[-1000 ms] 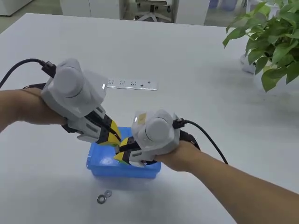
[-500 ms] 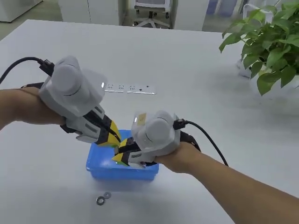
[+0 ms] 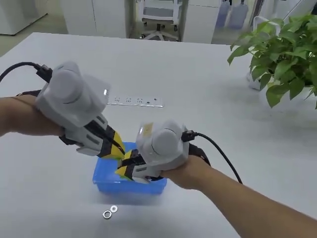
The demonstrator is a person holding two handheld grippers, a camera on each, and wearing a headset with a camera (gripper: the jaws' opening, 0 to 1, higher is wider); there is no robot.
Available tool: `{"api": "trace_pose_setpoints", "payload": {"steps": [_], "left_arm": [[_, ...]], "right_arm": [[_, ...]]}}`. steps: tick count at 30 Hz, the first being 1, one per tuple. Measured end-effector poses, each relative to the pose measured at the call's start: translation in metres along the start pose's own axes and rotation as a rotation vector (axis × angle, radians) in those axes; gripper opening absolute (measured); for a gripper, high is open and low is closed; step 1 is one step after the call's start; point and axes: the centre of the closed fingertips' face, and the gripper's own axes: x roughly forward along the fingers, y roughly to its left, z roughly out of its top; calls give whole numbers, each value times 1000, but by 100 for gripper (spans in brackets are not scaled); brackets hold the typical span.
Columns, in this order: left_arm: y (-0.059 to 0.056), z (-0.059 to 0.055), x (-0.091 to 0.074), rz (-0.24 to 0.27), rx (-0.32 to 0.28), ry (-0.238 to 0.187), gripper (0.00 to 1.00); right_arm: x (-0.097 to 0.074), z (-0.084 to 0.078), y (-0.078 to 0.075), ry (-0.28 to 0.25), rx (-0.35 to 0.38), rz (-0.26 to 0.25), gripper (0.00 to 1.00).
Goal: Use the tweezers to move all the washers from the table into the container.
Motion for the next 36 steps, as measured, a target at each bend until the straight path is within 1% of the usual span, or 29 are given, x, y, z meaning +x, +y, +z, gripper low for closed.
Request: {"api": "trace_pose_setpoints", "payload": {"steps": [9,15,24,32,36], "left_arm": [[-15,0,-7,6,-5,4,6],[-26,-4,-8,3,-14,6,6],[-40,-13,-5,-4,-27,13,6],[-49,-22,0,-6,-40,17,6],[-53,-29,4,-9,-47,27,6]], "right_arm": [[-2,7,15,-7,-19,6,11],[0,6,28,-6,-26,19,11],[7,2,43,-3,-29,37,11],[13,-4,54,-3,-31,51,11],[18,-9,59,7,-40,51,11]]}}
